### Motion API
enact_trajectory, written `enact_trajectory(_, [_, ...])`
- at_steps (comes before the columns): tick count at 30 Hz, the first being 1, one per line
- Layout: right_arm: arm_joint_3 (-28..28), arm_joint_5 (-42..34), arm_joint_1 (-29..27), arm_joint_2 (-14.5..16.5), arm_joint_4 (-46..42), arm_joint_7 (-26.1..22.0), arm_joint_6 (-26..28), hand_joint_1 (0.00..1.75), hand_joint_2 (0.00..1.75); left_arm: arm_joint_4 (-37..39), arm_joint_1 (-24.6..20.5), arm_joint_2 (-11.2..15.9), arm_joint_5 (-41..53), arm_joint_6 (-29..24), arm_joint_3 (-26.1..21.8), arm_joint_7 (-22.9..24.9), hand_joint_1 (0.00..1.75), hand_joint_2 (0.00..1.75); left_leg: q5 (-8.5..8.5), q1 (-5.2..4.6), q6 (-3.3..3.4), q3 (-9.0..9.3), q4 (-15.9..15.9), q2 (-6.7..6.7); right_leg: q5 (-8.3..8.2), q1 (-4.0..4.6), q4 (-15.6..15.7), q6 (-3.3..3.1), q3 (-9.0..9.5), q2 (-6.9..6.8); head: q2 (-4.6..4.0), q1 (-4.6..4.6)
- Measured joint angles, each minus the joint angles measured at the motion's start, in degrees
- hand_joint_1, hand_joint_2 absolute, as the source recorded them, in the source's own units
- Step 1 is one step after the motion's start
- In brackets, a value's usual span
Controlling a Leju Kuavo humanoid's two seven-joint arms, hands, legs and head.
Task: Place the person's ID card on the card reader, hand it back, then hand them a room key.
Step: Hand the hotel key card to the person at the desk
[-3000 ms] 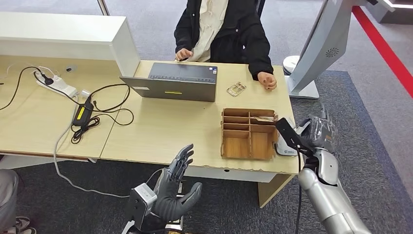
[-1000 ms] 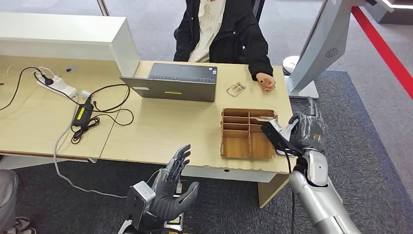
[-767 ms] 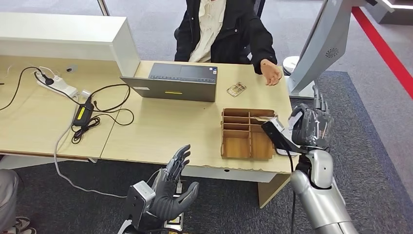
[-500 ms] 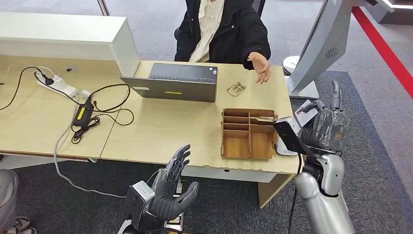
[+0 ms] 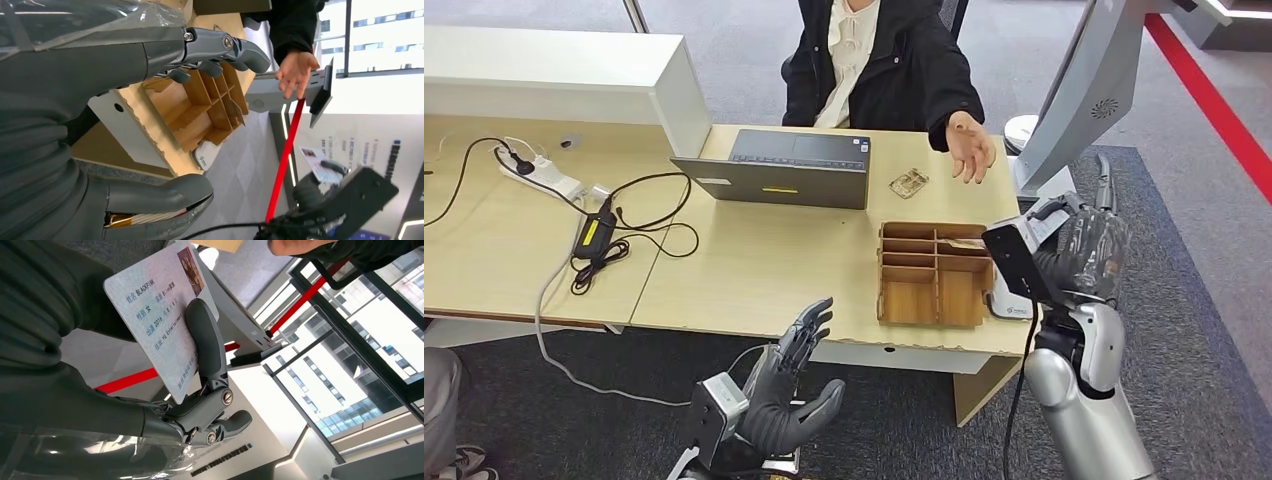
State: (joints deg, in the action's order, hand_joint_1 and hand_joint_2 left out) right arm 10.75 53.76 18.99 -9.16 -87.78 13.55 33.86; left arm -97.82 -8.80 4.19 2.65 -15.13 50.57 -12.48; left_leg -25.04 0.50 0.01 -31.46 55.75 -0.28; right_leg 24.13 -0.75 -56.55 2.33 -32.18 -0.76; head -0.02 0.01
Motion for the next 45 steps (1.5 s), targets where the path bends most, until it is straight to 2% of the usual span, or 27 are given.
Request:
enact_trajectory(7, [3.94, -1.47, 10.02, -1.08, 9.36, 0.34, -2.62, 1.75, 1.75, 0.46, -0.56, -0.73, 0.01, 1.95, 0.03, -0.48, 0.0, 1.75, 0.03, 0.0, 0.0, -0.04, 0.0, -0.01, -0.02, 0.01, -0.02, 0.0, -0.03, 0.0, 0.0, -0.01])
enact_trajectory(15, [9.05, 0.37, 20.14, -0.68, 24.03, 1.31, -4.27, 1.75, 1.75, 1.18, -0.67, -1.32, 0.49, 2.61, 0.03, -1.39, 0.0, 1.75, 0.03, 0.01, 0.0, -0.09, 0.0, -0.04, -0.01, 0.01, -0.03, 0.01, -0.06, -0.02, 0.0, -0.01])
enact_trajectory(26, [13.78, 0.02, 28.62, 2.0, 41.1, 2.35, -4.68, 1.75, 1.75, 1.45, -1.14, -1.55, 0.7, 2.26, 0.03, -1.4, 0.0, 1.75, 0.03, 0.0, 0.0, -0.07, 0.01, -0.03, -0.01, 0.01, -0.02, 0.01, -0.07, -0.03, 0.0, -0.01])
enact_trajectory(31, [14.92, -0.66, 30.34, 2.66, 46.05, 2.35, -4.12, 1.75, 1.75, 1.76, -1.42, -1.57, 0.17, 2.26, 0.03, -1.4, 0.0, 1.75, 0.03, 0.0, 0.01, -0.07, 0.01, -0.03, -0.02, 0.0, -0.02, 0.02, -0.07, -0.03, 0.0, 0.0])
enact_trajectory(32, [15.1, -0.73, 30.56, 2.72, 46.9, 2.3, -3.85, 1.64, 1.75, 1.8, -1.59, -1.57, 0.0, 2.26, 0.03, -1.4, 0.0, 1.75, 0.03, 0.0, 0.01, -0.07, 0.02, -0.03, -0.02, 0.0, -0.02, 0.02, -0.07, -0.03, 0.0, 0.0])
enact_trajectory(35, [15.65, -1.02, 31.14, 2.89, 49.29, 2.14, -3.06, 0.34, 1.75, 2.07, -2.29, -1.57, -0.56, 2.09, 0.16, -1.38, 0.0, 1.75, 0.03, 0.0, 0.0, -0.07, 0.02, -0.03, -0.02, 0.0, -0.02, 0.02, -0.08, -0.03, 0.0, -0.01])
enact_trajectory(36, [15.85, -1.22, 31.25, 2.91, 49.87, 2.12, -2.82, 0.0, 1.75, 2.14, -2.54, -1.57, -0.79, 1.96, 0.27, -1.36, 0.0, 1.75, 0.03, 0.0, 0.0, -0.07, 0.02, -0.03, -0.02, 0.0, -0.02, 0.02, -0.08, -0.03, 0.0, -0.01])
enact_trajectory(45, [16.72, -5.02, 31.31, 2.91, 52.09, -0.2, 1.75, 0.0, 1.75, 2.52, -4.07, -1.57, -2.29, 1.13, 1.34, -1.23, 0.0, 1.75, 0.03, 0.0, 0.01, -0.06, 0.02, -0.01, -0.02, 0.0, -0.02, 0.02, -0.09, -0.02, 0.0, -0.01])
